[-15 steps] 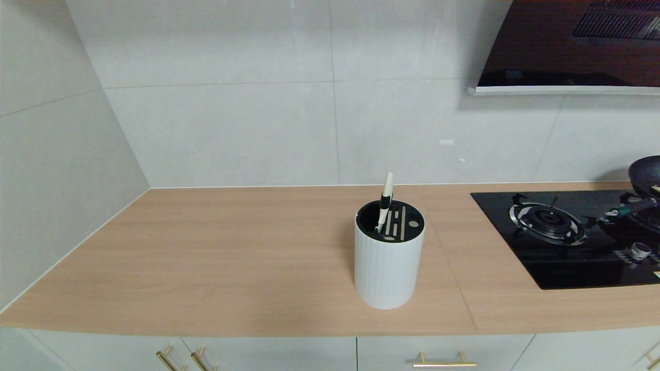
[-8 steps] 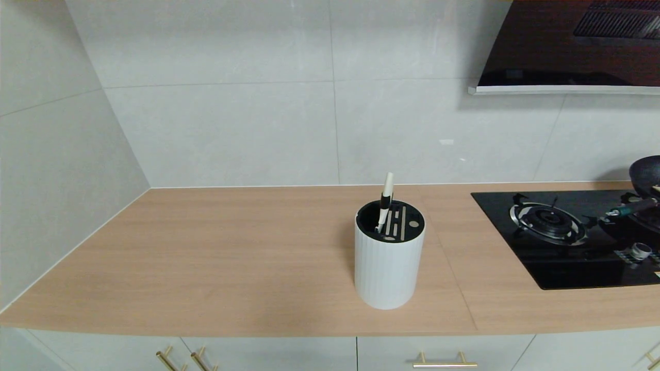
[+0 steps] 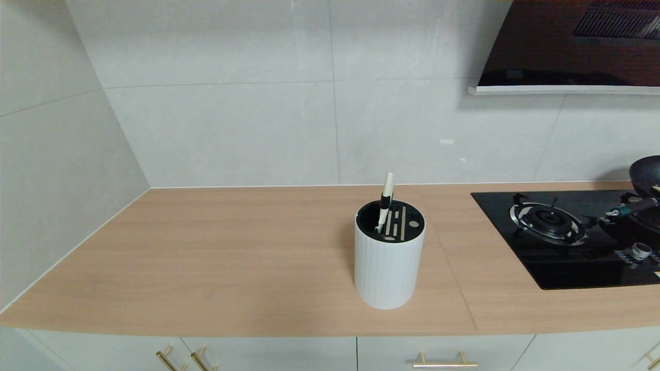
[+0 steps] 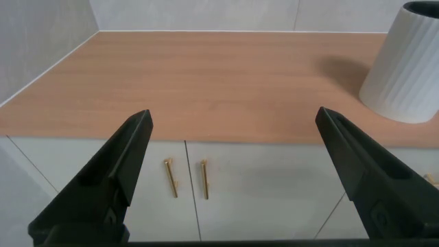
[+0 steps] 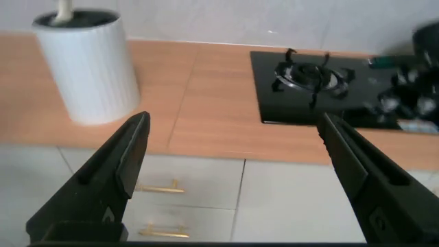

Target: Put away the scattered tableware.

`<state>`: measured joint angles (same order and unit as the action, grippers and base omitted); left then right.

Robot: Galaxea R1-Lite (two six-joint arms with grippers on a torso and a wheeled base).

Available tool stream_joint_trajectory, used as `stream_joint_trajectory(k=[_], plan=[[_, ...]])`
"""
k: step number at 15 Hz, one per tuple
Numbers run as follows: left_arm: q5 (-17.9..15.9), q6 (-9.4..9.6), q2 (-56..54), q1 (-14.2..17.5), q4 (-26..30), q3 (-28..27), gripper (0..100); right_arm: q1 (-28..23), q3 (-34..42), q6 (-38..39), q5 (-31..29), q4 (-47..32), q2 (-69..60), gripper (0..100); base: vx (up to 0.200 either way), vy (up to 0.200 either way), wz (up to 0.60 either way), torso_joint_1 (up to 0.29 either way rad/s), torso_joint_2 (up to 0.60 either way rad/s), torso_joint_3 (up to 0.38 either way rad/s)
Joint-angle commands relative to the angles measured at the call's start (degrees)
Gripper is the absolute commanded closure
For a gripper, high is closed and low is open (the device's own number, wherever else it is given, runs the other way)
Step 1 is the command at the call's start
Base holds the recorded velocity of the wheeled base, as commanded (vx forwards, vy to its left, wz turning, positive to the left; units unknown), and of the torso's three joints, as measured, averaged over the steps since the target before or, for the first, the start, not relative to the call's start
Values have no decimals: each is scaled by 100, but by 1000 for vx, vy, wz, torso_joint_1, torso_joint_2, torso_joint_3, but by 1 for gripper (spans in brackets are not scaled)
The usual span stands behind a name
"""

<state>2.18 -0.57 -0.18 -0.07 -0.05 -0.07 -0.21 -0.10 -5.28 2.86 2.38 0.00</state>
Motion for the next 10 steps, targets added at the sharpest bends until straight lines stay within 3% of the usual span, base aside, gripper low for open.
stream_joint_trajectory(k=[1, 3, 10], plan=[[2, -4, 18, -1, 5, -1, 0, -6, 1, 27, -67, 8, 18, 0, 0, 0, 0, 0, 0, 0], [2, -4, 18, -1, -4, 7, 0, -6, 1, 756, -840, -273, 9, 0, 0, 0, 0, 0, 0, 0], [2, -4, 18, -1, -4, -1, 0, -6, 1, 633, -717, -238, 9, 0, 0, 0, 0, 0, 0, 0]])
